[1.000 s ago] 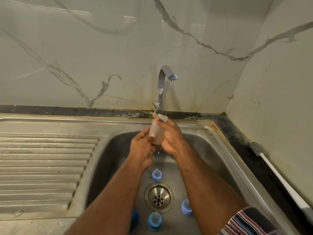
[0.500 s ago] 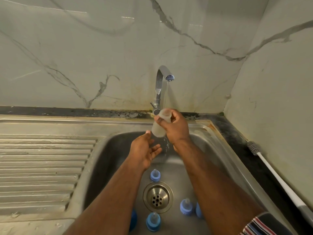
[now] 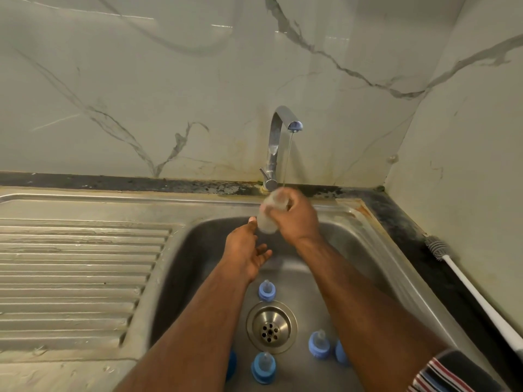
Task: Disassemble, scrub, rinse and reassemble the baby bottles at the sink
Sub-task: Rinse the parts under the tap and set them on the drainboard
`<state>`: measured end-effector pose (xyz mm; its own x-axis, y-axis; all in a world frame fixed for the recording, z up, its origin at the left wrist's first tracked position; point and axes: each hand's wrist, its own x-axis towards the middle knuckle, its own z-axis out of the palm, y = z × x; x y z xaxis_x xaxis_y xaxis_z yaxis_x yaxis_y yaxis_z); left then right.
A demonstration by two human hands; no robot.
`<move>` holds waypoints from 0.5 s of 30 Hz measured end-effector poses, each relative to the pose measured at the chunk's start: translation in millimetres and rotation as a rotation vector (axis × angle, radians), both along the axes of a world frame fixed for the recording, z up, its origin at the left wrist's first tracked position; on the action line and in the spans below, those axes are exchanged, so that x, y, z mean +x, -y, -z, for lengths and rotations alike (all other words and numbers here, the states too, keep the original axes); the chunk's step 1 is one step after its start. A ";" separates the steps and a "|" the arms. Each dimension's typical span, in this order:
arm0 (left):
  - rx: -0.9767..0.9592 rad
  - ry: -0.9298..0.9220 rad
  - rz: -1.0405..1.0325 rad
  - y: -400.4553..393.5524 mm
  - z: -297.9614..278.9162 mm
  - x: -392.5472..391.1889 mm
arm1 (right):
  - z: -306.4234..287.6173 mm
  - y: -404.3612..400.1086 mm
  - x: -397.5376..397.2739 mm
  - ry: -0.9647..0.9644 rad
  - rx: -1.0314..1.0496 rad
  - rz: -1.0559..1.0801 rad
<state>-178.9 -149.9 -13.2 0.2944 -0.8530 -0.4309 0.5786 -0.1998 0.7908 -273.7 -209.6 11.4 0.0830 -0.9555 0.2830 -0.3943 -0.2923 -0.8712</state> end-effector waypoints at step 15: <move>-0.198 -0.037 0.058 -1.6 -8.8 -2.7 | -7.9 -7.7 -13.5 -0.300 0.313 -0.203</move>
<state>-181.6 -148.3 -4.4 0.2298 -0.9371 -0.2626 0.6002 -0.0760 0.7963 -287.2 -201.9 19.3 0.3107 -0.9470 -0.0812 -0.6042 -0.1308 -0.7860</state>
